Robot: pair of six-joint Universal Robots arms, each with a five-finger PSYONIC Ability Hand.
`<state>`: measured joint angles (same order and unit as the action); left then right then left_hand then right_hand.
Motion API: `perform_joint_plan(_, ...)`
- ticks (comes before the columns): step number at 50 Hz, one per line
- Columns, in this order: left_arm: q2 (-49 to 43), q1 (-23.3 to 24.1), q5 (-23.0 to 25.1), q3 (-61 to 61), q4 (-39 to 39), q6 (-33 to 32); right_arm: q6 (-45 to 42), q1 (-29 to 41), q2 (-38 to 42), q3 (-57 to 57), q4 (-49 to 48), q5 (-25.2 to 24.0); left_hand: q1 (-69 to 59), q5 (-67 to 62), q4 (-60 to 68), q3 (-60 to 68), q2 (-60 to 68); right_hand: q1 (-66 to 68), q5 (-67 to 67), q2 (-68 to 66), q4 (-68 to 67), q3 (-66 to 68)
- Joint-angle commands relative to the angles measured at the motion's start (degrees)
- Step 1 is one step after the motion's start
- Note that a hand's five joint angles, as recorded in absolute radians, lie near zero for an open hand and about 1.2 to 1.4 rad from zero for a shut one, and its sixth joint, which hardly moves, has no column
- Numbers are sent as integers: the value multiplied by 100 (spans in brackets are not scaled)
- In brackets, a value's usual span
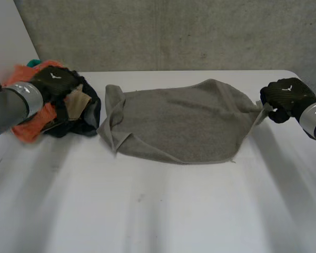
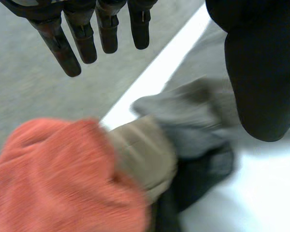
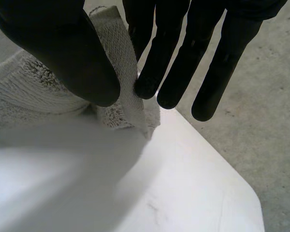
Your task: Fold the laundry.
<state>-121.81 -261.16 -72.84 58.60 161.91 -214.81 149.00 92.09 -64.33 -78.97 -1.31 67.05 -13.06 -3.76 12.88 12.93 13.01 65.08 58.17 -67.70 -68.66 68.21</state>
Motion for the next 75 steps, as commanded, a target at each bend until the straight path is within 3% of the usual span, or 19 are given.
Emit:
perform_joint_plan(1,465,311,622,924,-168,-272,-29,-51,-10,84,96,-17,-1546,-1476,1565,1559,1551,1492,1183,-1230,-1134,1179)
perform_joint_plan(11,18,847,271,1584,797,-1186,-47,-121,8,84,140,-34,-1583,-1513,1602,1596,1588,1492,1183,-1230,-1134,1179)
perform_joint_plan(24,-1098,1120,-362,1049,1519,-1880,-108,-192,43,-4,140,-105,-1884,-1814,1902,1897,1888,1492,1183,-1230,-1134,1179)
perform_joint_plan(28,-1424,1138,-459,767,1712,-1925,-135,-209,105,-4,114,-96,-3293,-3222,3311,3306,3297,1492,1183,-1230,-1134,1179)
perform_joint_plan(31,-1670,1138,-476,513,1958,-1977,-187,-218,166,14,114,-70,-6384,-6314,6402,6397,6388,1492,1183,-1230,-1134,1179)
perform_joint_plan(35,-1627,1068,-669,433,2135,-1969,-292,-271,158,49,175,-43,-6694,-6624,6712,6707,6699,1492,1183,-1230,-1134,1179)
perform_joint_plan(39,-1004,1032,-872,827,1986,-1662,-503,-411,17,75,385,-8,-6694,-6624,6712,6707,6699,1492,1183,-1230,-1134,1179)
perform_joint_plan(47,1483,628,-740,1891,1511,183,-1505,-1061,-1011,382,1580,106,-6694,-6624,6712,6707,6699,1492,1183,-1230,-1134,1179)
perform_joint_plan(52,2581,251,-443,1910,845,1386,-1305,-1360,-1599,795,2056,10,-6694,-6624,6712,6707,6699,1492,1183,-1230,-1134,1179)
perform_joint_plan(55,2776,127,-222,1813,545,1818,-1111,-1378,-1749,901,2039,-69,-6694,-6624,6712,6707,6699,1492,1183,-1230,-1134,1179)
perform_joint_plan(60,2436,4,-221,1585,184,2399,-829,-1483,-1663,1059,2003,-201,-6694,-6624,6712,6707,6699,1492,1183,-1230,-1134,1179)
perform_joint_plan(65,1601,57,-502,1207,192,2356,-925,-1317,-837,1410,1995,-70,-6694,-6624,6712,6707,6699,1492,1183,-1230,-1134,1179)
perform_joint_plan(71,388,346,-924,-57,140,2092,-970,-887,200,2376,1968,606,-6694,-6624,6712,6707,6699,1492,1183,-1230,-1134,1179)
perform_joint_plan(75,-411,461,-1074,-1688,87,2048,-628,-535,982,3641,1557,1116,-6694,-6624,6712,6707,6699,1492,1183,-1230,-1134,1179)
